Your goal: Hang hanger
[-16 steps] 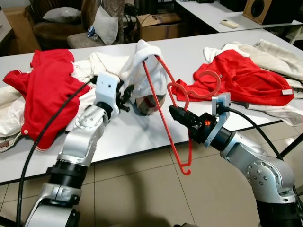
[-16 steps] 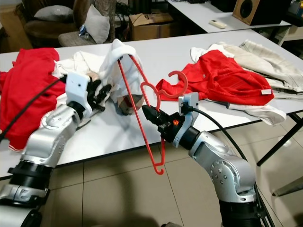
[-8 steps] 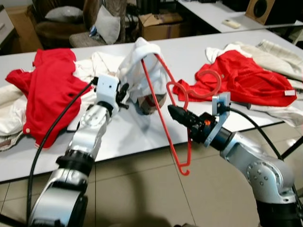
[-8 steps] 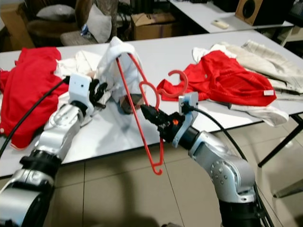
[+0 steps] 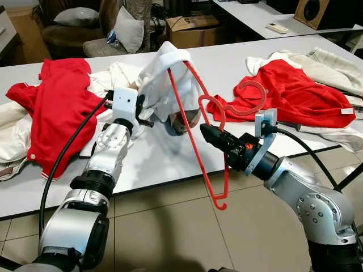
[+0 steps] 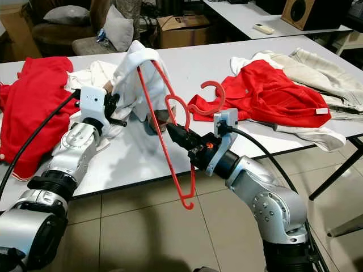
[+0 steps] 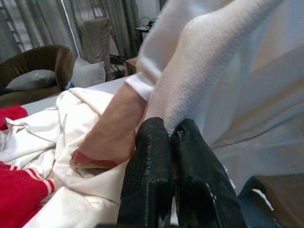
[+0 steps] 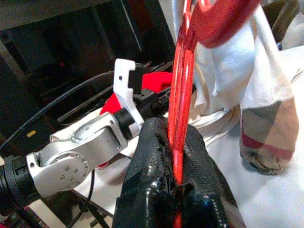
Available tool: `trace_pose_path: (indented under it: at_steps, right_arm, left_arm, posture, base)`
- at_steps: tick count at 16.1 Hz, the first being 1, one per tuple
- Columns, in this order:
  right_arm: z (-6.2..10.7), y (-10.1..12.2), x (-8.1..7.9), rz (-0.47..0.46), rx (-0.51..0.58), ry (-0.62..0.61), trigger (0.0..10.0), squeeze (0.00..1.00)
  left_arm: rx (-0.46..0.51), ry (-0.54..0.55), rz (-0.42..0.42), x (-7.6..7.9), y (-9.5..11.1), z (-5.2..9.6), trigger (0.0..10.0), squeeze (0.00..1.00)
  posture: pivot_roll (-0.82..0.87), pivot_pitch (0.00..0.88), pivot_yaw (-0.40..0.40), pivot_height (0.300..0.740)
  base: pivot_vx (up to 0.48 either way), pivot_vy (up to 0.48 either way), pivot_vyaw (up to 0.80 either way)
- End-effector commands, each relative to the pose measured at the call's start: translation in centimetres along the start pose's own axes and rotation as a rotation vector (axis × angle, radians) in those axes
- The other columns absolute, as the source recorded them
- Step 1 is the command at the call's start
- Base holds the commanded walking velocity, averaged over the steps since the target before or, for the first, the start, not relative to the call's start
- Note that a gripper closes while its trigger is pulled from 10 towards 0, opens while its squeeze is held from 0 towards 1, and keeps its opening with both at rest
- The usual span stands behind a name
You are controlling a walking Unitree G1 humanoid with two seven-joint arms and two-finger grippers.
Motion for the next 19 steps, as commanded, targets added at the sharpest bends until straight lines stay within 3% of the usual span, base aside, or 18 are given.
trace_pose_path:
  at_steps: [1, 4, 5, 8, 9, 11, 14, 15, 16, 17, 19]
  right_arm:
    - [0.0, 0.9, -0.4, 0.013, 0.042, 0.018, 0.0, 0.00]
    - [0.0, 0.9, -0.2, 0.017, 0.039, 0.007, 0.0, 0.00]
    - [0.2, 0.8, 0.5, 0.022, 0.028, -0.052, 0.0, 0.00]
    - [0.4, 0.6, 1.1, 0.018, 0.021, -0.094, 0.0, 0.00]
    - [0.2, 0.5, 2.0, -0.016, 0.031, -0.152, 0.0, 0.00]
    - [0.2, 0.4, 2.7, -0.057, 0.042, -0.198, 0.0, 0.00]
    - [0.8, -0.3, 4.3, -0.167, 0.047, -0.325, 0.0, 0.00]
    - [0.8, 0.1, 4.5, -0.191, 0.085, -0.334, 0.0, 0.00]
    - [1.1, 0.8, 5.1, -0.279, 0.155, -0.372, 0.0, 0.00]
    - [1.6, -0.3, 6.0, -0.370, 0.131, -0.467, 0.0, 0.00]
    - [1.6, -1.2, 5.3, -0.410, 0.102, -0.442, 0.0, 0.00]
  left_arm:
    - [0.020, 0.013, 0.009, -0.6, 0.5, -0.1, 0.0, 0.00]
    - [0.070, -0.020, 0.052, -1.1, 0.9, 0.2, 0.0, 0.00]
    - [0.102, -0.141, 0.082, -1.7, 1.7, 1.0, 0.0, 0.00]
    - [0.105, -0.214, 0.071, -2.8, 2.6, 1.8, 0.0, 0.00]
    - [0.097, -0.355, -0.063, -3.6, 4.8, 3.3, 0.0, 0.00]
    - [0.108, -0.420, -0.140, -3.7, 7.0, 4.2, 0.0, 0.00]
    - [0.177, -0.528, -0.273, -1.7, 11.8, 4.8, 0.0, 0.00]
    - [0.198, -0.533, -0.286, -1.3, 12.8, 4.7, 0.0, 0.00]
    - [0.225, -0.562, -0.309, -0.4, 14.6, 4.6, 0.0, 0.00]
    - [0.175, -0.590, -0.358, 0.5, 14.6, 4.6, 0.0, 0.00]
    - [0.080, -0.511, -0.375, 0.8, 12.1, 4.2, 0.0, 0.00]
  posture:
    - [-0.12, 0.000, 0.030, 0.740]
    - [-0.13, 0.000, 0.032, 0.740]
    - [-0.12, 0.000, 0.033, 0.740]
    - [-0.11, 0.000, 0.027, 0.740]
    - [-0.10, 0.000, 0.022, 0.740]
    - [-0.09, 0.000, 0.024, 0.740]
    - [-0.07, 0.000, 0.040, 0.740]
    - [-0.07, 0.000, 0.044, 0.740]
    - [-0.07, 0.000, 0.051, 0.740]
    - [-0.07, 0.000, 0.060, 0.740]
    - [-0.07, 0.000, 0.069, 0.740]
  base:
    - [0.000, 0.000, 0.00]
    - [0.000, 0.000, 0.00]
    - [0.000, 0.000, 0.00]
    - [0.000, 0.000, 0.00]
    - [0.000, 0.000, 0.00]
    - [0.000, 0.000, 0.00]
    - [0.000, 0.000, 0.00]
    - [0.000, 0.000, 0.00]
    - [0.000, 0.000, 0.00]
    - [0.000, 0.000, 0.00]
    - [0.000, 0.000, 0.00]
Point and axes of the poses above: a point about 5 cm out from each wrist's last joint towards the gripper, its own z axis pointing back from the gripper into the wrist, its own y axis along the axis of the wrist's last joint, x = y × z, the point moved 1 cm from there along -z, pointing out of the wrist towards the gripper, and after that the axes turned 7 degrees about z, right-handed, at the moved point
